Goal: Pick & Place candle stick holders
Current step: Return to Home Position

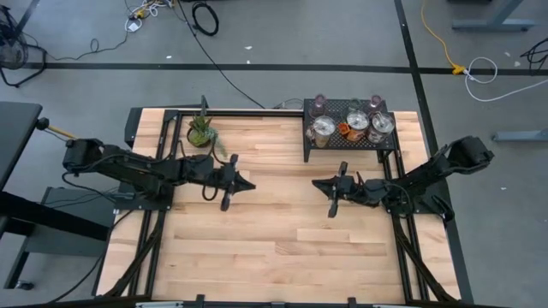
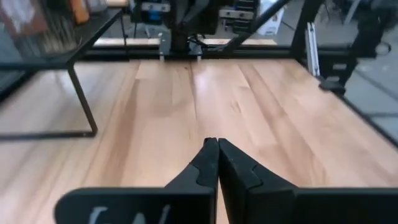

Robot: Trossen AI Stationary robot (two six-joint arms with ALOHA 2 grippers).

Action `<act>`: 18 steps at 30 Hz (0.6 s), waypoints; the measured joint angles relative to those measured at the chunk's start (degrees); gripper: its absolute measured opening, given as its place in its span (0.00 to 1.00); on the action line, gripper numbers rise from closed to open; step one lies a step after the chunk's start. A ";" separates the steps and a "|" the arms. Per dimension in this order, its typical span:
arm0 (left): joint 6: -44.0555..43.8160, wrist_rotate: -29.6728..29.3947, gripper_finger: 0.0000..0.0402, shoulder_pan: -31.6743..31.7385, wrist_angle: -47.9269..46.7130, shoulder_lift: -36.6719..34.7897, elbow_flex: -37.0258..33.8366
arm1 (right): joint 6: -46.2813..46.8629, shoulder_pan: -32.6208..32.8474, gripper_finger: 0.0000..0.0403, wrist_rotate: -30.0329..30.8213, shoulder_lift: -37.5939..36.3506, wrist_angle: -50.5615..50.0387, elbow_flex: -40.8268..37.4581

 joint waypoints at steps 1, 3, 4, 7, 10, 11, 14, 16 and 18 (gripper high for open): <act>-1.73 -0.10 0.03 -0.12 -0.04 0.00 -0.07 | -0.04 0.00 0.04 -0.17 -0.08 0.30 0.00; -4.44 -0.11 0.03 -0.14 -0.04 0.00 -0.11 | -0.11 0.02 0.04 -0.15 -0.09 0.26 0.00; -5.06 -0.11 0.03 -0.14 -0.05 0.00 -0.11 | -0.21 0.00 0.04 -0.11 -0.09 0.20 0.00; -5.77 -0.11 0.03 -0.14 -0.04 0.00 -0.11 | -0.24 0.00 0.04 -0.09 -0.09 -0.10 0.00; -5.79 -0.11 0.03 -0.16 -0.05 0.00 -0.11 | -0.25 0.00 0.04 -0.12 -0.09 -0.07 0.00; -5.78 -0.13 0.03 -0.16 -0.06 0.00 -0.11 | -0.24 0.00 0.04 -0.12 -0.09 -0.07 0.00; -5.80 -0.31 0.03 0.07 -1.84 -0.93 -0.21 | -0.26 0.00 0.04 -0.12 -0.50 -0.52 0.00; -5.75 -1.12 0.03 0.16 -2.40 -3.74 -0.26 | -0.30 -0.02 0.04 -0.11 -1.70 -0.69 0.00; -5.79 -1.25 0.03 0.18 -3.74 -7.18 -0.12 | -0.42 -0.01 0.04 -0.12 -3.84 -2.11 -0.03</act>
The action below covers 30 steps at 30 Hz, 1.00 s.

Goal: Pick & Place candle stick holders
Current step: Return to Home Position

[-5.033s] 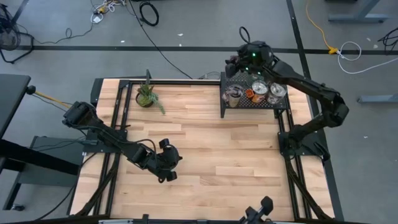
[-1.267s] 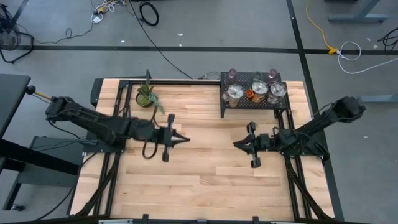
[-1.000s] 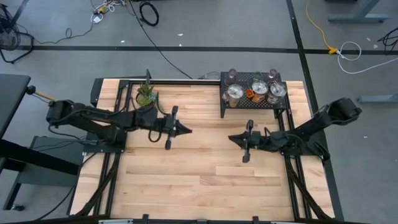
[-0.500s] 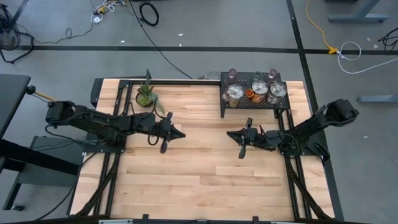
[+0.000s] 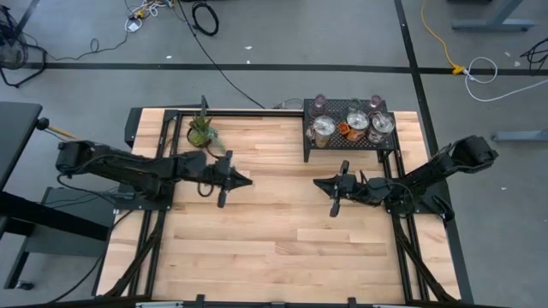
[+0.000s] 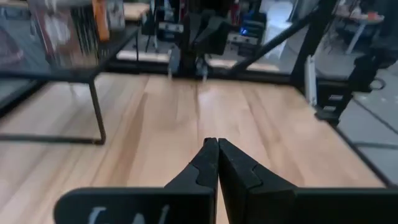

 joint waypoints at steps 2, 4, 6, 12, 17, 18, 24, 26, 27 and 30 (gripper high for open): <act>0.02 0.03 0.03 -0.04 -1.04 -3.77 -0.08 | 0.00 0.01 0.04 0.01 -3.12 -1.65 -0.01; 0.02 0.05 0.03 -0.10 -0.50 -7.74 -0.08 | -0.02 -0.01 0.04 0.00 -7.00 -3.98 -0.01; 0.03 0.03 0.03 -0.12 -0.56 -11.76 -0.08 | 0.01 -0.01 0.04 0.15 -10.80 -5.30 -0.01; 0.04 0.06 0.03 -1.02 -0.42 -23.28 -0.07 | 0.05 -0.01 0.04 -0.44 -21.65 -4.87 -3.09; 0.04 0.07 0.03 -1.33 -0.65 -32.07 -0.08 | 0.20 -0.01 0.04 -0.44 -31.08 -4.79 -9.32; 0.02 0.07 0.03 -1.32 -0.70 -33.57 -0.08 | 0.22 -0.01 0.04 -0.46 -32.67 -4.65 -10.81; 0.03 0.05 0.03 -1.31 -0.71 -41.71 -0.08 | 0.40 -0.07 0.04 1.08 -41.17 -17.72 -11.31; 0.04 0.07 0.03 -1.31 -0.50 -43.97 -0.08 | 0.38 -0.05 0.04 1.03 -43.90 -20.93 -11.31; 0.02 0.05 0.03 -1.31 -0.51 -45.05 -0.06 | 0.39 -0.05 0.04 1.04 -45.21 -22.06 -11.31; 0.05 0.07 0.03 -1.31 -0.67 -48.08 -0.06 | 0.40 -0.05 0.04 1.07 -49.90 -24.43 -11.31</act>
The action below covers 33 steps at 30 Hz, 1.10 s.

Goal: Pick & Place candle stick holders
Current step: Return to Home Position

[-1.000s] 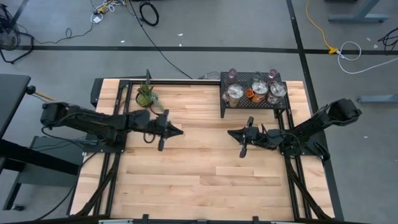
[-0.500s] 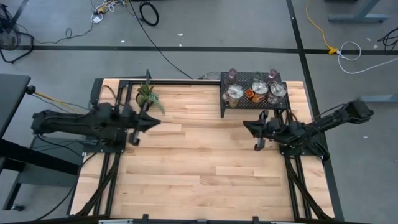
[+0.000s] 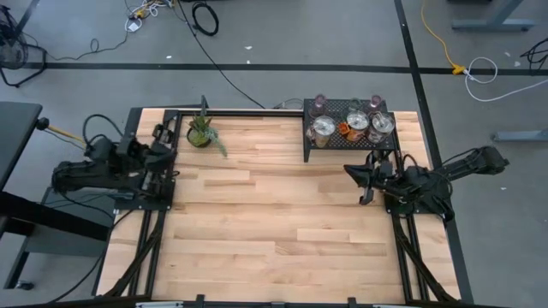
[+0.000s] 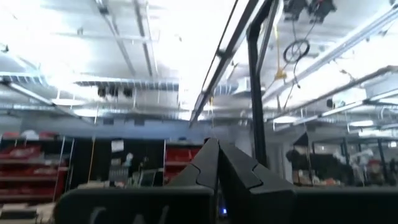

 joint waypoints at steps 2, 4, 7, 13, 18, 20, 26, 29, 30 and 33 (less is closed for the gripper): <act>-0.03 -0.02 0.03 0.00 -0.12 -2.22 0.00 | -0.02 0.00 0.04 -0.06 -3.51 -1.25 0.00; 0.01 0.00 0.03 0.00 0.06 -4.21 0.00 | -0.02 0.00 0.04 -0.57 -7.41 -1.99 0.00; -0.01 0.00 0.03 0.00 -0.01 -7.17 0.00 | -0.02 0.00 0.04 -0.86 -13.32 -2.15 0.00; -0.01 0.00 0.04 0.00 -0.04 -12.34 0.00 | -0.16 -0.03 0.04 -0.59 -21.34 0.41 0.05; -0.03 0.01 0.03 0.11 2.44 -13.24 -0.02 | -0.13 -0.04 0.04 -0.54 -21.30 5.99 0.05; -0.03 0.00 0.03 0.02 3.09 -13.27 0.13 | -0.13 -0.02 0.04 -0.48 -21.31 6.17 0.02; 0.01 -0.02 0.03 0.02 2.42 -13.27 0.04 | -0.07 -0.02 0.04 -0.50 -21.23 5.90 0.02; -0.02 0.02 0.03 0.03 2.44 -13.27 0.04 | -0.29 -0.02 0.04 -0.42 -21.21 5.40 0.02; 0.01 0.01 0.03 0.03 2.46 -13.27 0.03 | -1.09 -0.02 0.04 0.22 -21.21 4.79 0.02; -0.03 0.00 0.03 0.04 2.40 -13.27 0.02 | -8.49 -0.02 0.04 3.66 -20.95 -1.32 0.02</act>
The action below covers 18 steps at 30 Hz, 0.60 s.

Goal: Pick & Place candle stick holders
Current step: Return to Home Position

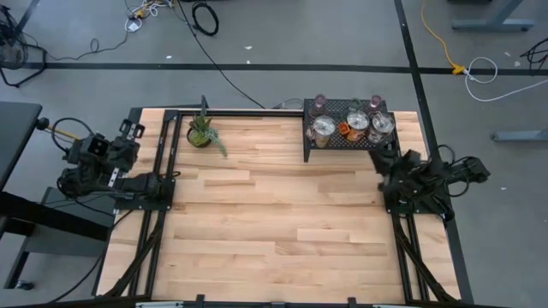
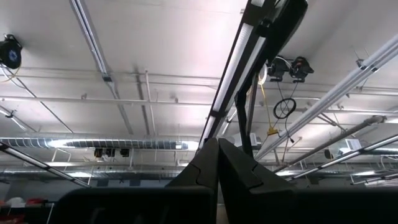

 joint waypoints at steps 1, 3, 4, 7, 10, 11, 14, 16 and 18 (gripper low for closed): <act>0.02 0.02 0.03 0.02 0.00 0.00 0.01 | -2.62 0.00 0.04 0.65 0.02 -2.67 0.00; 0.01 0.00 0.03 0.07 0.00 0.00 0.02 | -5.09 0.00 0.04 0.61 0.02 -7.11 0.00; 0.00 0.00 0.03 0.07 0.00 0.00 0.02 | -5.17 0.00 0.04 0.16 0.02 -8.95 0.00; 0.03 0.00 0.03 0.07 0.00 0.00 0.01 | -5.10 0.00 0.04 -0.32 0.02 -15.10 0.00; 0.02 0.00 0.04 0.07 2.48 -0.07 -1.43 | -5.10 0.02 0.04 -0.64 0.04 -20.42 0.00; 0.04 0.00 0.03 0.07 5.01 -0.07 -3.07 | -5.12 0.02 0.04 -0.56 0.04 -21.75 0.00; 0.01 0.00 0.03 -0.19 14.90 -0.07 -10.11 | -5.12 0.02 0.04 -0.68 0.04 -24.64 0.00; 0.04 -0.07 0.03 -0.55 18.63 -0.07 -14.59 | -5.11 0.02 0.04 -0.69 0.04 -25.26 0.00; 0.00 0.26 0.03 -0.66 18.95 -0.07 -18.45 | -5.10 0.02 0.04 -0.69 0.04 -25.38 0.00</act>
